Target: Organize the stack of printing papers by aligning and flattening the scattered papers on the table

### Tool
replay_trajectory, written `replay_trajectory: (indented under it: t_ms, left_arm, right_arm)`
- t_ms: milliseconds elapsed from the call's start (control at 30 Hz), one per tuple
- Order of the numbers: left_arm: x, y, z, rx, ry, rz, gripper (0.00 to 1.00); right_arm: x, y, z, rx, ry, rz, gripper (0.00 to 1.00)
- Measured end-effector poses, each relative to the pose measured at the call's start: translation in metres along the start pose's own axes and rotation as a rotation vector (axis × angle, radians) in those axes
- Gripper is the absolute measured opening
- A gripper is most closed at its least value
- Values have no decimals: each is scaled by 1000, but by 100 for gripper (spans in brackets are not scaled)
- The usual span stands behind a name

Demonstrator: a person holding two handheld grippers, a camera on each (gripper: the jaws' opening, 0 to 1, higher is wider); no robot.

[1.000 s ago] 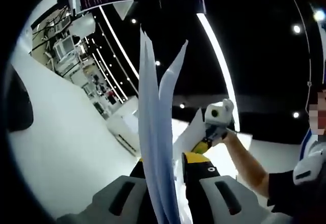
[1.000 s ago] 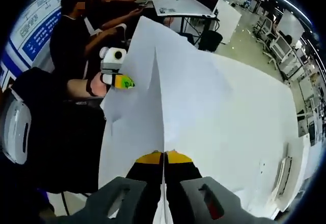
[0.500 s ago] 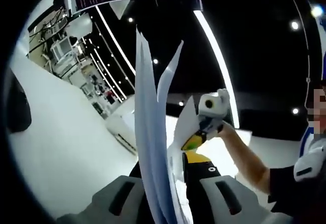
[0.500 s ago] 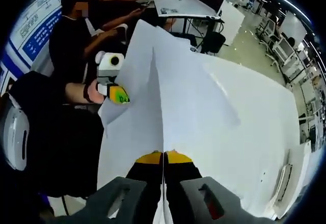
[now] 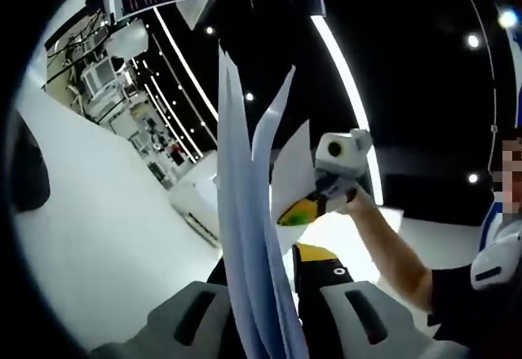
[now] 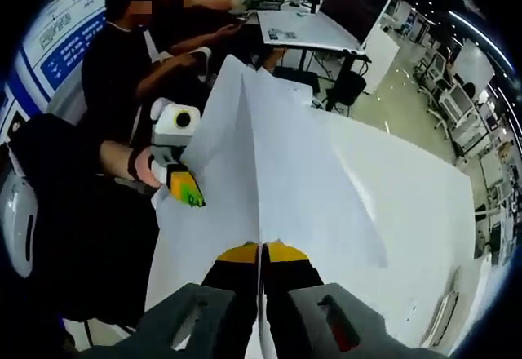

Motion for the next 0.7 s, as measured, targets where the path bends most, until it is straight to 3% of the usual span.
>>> replay_trajectory:
  t_ms: [700]
  left_arm:
    - [2,-2,2,0,-1,-2,19]
  right_arm:
    - [-31,0,21,-38,-35,4,0]
Point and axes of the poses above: the point that each gripper's makers call its tool centre point, and the gripper's own axes: z roughly forward along the fingers, y roughly to its left, x roughly out of its underside, the point moved 1 cm from there along -z, roughly backward along the fingers, and after that the axes turned 9 degrees about -y, right-handed, at the moved point
